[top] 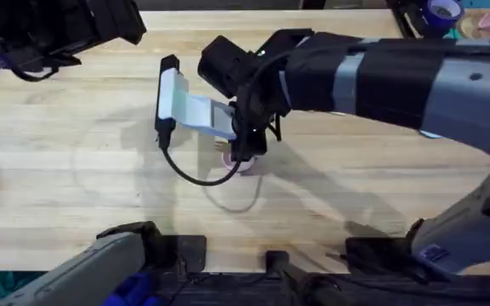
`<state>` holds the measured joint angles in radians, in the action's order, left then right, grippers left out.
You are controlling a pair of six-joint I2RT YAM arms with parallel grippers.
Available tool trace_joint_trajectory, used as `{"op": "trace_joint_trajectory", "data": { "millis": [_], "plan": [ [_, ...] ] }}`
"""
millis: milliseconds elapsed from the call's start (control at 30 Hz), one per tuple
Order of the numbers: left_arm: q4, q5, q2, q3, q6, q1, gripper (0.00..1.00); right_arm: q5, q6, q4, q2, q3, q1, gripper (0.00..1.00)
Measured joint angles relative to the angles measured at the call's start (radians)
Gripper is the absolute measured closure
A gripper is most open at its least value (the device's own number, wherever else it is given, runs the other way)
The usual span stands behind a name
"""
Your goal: Pick up a utensil and set it on the pink plate, then put the other utensil in the container.
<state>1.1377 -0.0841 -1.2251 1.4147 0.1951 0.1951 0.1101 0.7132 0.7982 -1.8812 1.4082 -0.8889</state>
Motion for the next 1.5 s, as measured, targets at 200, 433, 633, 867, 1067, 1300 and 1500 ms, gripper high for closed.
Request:
{"op": "trace_joint_trajectory", "data": {
  "millis": [200, 433, 633, 867, 1067, 1300, 1500],
  "plan": [
    [0.0, 0.0, 0.0, 0.0, 0.0, 0.0, 0.008, 0.003, 0.0, -0.002, -0.031, 0.0, -0.003, 0.97],
    [0.0, 0.0, 0.0, 0.0, 0.0, 0.0, 0.008, 0.003, 0.0, -0.006, -0.037, 0.0, -0.003, 0.97],
    [0.0, 0.001, 0.0, 0.0, 0.0, 0.0, 0.008, 0.003, -0.002, -0.007, -0.037, 0.0, -0.003, 0.927],
    [0.0, 0.002, 0.0, 0.0, 0.0, 0.0, 0.008, 0.003, -0.008, -0.013, -0.037, 0.0, -0.003, 0.269],
    [0.0, 0.002, 0.0, 0.0, 0.0, 0.0, 0.008, 0.003, -0.004, -0.013, -0.037, 0.0, -0.003, 0.009],
    [0.0, 0.002, 0.0, 0.0, 0.0, 0.0, 0.008, 0.003, -0.004, -0.013, -0.037, 0.0, -0.003, 0.007],
    [0.0, 0.002, 0.0, 0.0, 0.0, 0.0, 0.008, 0.003, -0.004, 0.01, -0.035, 0.011, -0.003, 0.007]
  ]
}}
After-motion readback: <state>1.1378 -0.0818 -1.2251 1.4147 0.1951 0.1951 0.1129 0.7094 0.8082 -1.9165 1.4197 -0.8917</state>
